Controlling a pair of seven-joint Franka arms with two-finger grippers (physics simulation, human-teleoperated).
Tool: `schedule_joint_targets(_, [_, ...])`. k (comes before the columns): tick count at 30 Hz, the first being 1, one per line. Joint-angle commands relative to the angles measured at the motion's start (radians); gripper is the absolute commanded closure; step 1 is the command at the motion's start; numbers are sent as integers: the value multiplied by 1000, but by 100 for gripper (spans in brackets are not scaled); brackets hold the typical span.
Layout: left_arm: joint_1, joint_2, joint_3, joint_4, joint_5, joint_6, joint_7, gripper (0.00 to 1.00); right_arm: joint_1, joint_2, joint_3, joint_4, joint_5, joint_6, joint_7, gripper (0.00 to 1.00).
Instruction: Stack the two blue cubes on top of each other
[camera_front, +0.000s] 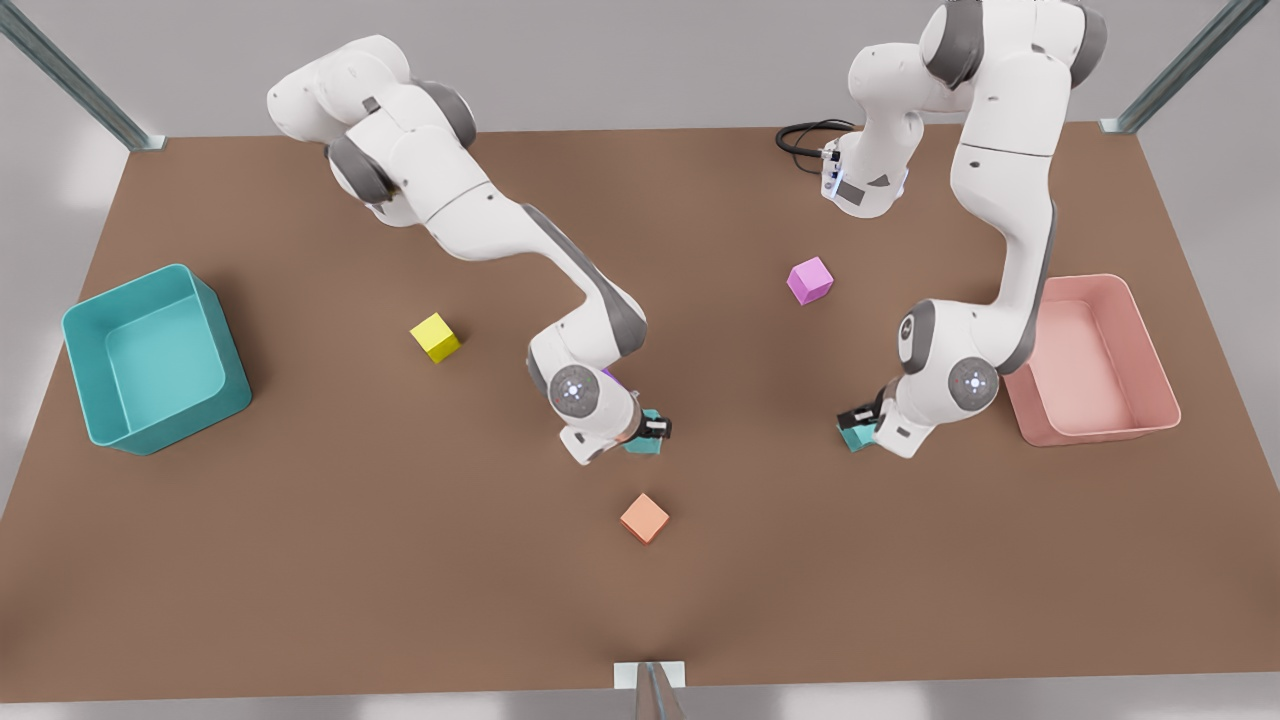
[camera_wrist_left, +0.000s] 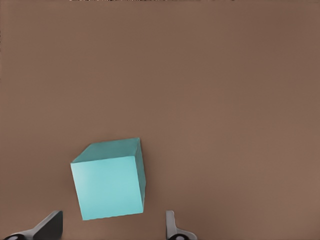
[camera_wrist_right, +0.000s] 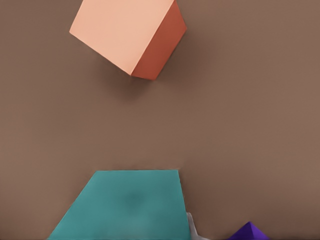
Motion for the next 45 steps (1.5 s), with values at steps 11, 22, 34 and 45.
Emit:
schedule_joint_targets(11, [-5, 59, 13, 0, 2, 87, -232, 0, 3, 69, -1, 86, -23, 34, 500, 0])
schedule_joint_targets(22, [-6, 116, 19, 2, 4, 96, -231, 0, -492, -241, 3, 107, -177, -676, 9, 0])
schedule_joint_targets(34, [-15, 87, 19, 11, 1, 90, -231, 48, -510, -741, -13, -221, -341, -765, -449, 0])
schedule_joint_targets(45, [-503, 196, -16, 460, 5, -142, -737, 48, -475, -776, -16, -233, -339, -797, -448, 0])
